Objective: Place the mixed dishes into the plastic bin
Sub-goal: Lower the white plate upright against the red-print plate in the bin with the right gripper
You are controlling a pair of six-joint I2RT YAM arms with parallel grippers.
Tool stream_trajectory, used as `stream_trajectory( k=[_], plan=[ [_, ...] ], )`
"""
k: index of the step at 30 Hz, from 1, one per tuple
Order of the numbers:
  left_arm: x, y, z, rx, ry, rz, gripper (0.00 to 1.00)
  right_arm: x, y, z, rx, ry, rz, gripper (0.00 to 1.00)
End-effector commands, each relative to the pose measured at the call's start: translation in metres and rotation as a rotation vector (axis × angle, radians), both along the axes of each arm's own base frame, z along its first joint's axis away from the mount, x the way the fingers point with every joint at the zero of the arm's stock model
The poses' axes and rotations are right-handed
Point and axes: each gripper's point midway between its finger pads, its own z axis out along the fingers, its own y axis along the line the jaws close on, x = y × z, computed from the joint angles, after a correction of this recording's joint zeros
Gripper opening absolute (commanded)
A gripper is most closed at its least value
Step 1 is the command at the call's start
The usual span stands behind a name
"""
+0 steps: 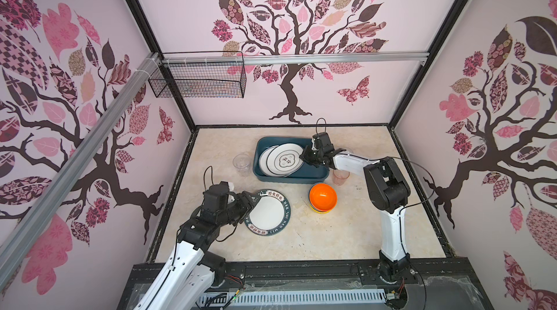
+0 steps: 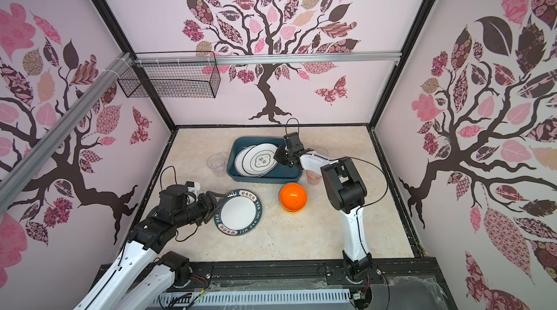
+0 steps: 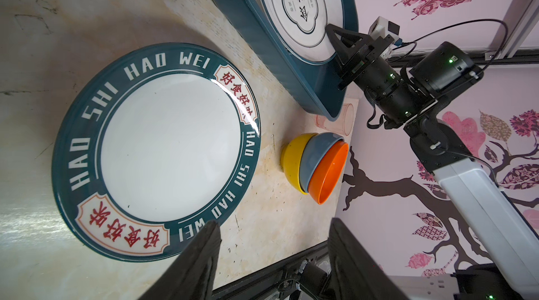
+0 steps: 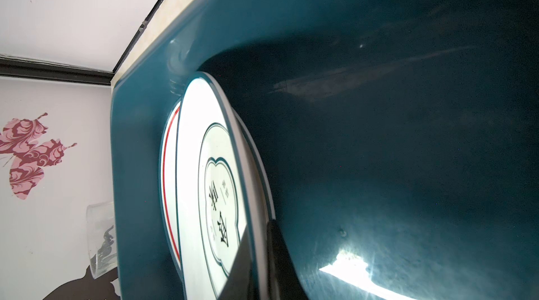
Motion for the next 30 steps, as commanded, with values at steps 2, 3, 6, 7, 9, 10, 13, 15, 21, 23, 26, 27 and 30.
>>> stream_trajectory(
  k=[2, 3, 6, 7, 9, 10, 13, 15, 21, 23, 26, 27, 30],
  plan=[
    [0.0, 0.001, -0.006, -0.002, 0.0, 0.003, 0.62, 0.018, 0.006, 0.006, 0.026, -0.038, -0.015, 0.05],
    [-0.001, 0.001, -0.006, -0.003, 0.001, 0.003, 0.62, 0.018, 0.006, 0.005, 0.026, -0.036, -0.014, 0.06],
    [-0.001, 0.001, -0.008, -0.002, 0.004, 0.005, 0.62, 0.019, 0.007, 0.002, 0.023, -0.028, -0.013, 0.09],
    [-0.001, 0.001, -0.008, -0.003, 0.005, 0.005, 0.62, 0.018, 0.006, 0.0, 0.022, -0.022, -0.014, 0.11],
    [-0.001, 0.001, -0.008, -0.004, 0.003, 0.006, 0.62, 0.017, 0.007, -0.004, 0.018, -0.009, -0.011, 0.16],
    [-0.001, 0.001, -0.008, -0.005, 0.003, 0.005, 0.62, 0.017, 0.007, -0.005, 0.017, -0.004, -0.01, 0.19],
    [0.0, 0.0, -0.008, -0.008, 0.006, 0.005, 0.62, 0.015, 0.006, -0.01, 0.008, 0.01, -0.007, 0.24],
    [0.001, 0.0, -0.009, -0.009, 0.007, 0.007, 0.62, 0.014, 0.006, -0.011, 0.003, 0.016, -0.001, 0.25],
    [0.001, 0.0, -0.009, -0.007, 0.008, 0.008, 0.62, 0.009, 0.005, -0.017, -0.02, 0.041, 0.017, 0.31],
    [0.001, 0.001, -0.009, -0.008, 0.007, 0.008, 0.62, 0.008, 0.006, -0.018, -0.023, 0.05, 0.032, 0.33],
    [0.001, 0.001, -0.009, -0.008, 0.007, 0.009, 0.62, 0.007, 0.01, -0.024, -0.031, 0.083, 0.058, 0.36],
    [0.001, 0.001, -0.009, -0.009, 0.009, 0.011, 0.62, 0.007, 0.011, -0.024, -0.032, 0.088, 0.066, 0.36],
    [0.0, 0.001, -0.01, -0.009, 0.013, 0.014, 0.62, 0.006, 0.013, -0.026, -0.03, 0.1, 0.076, 0.38]
  ],
)
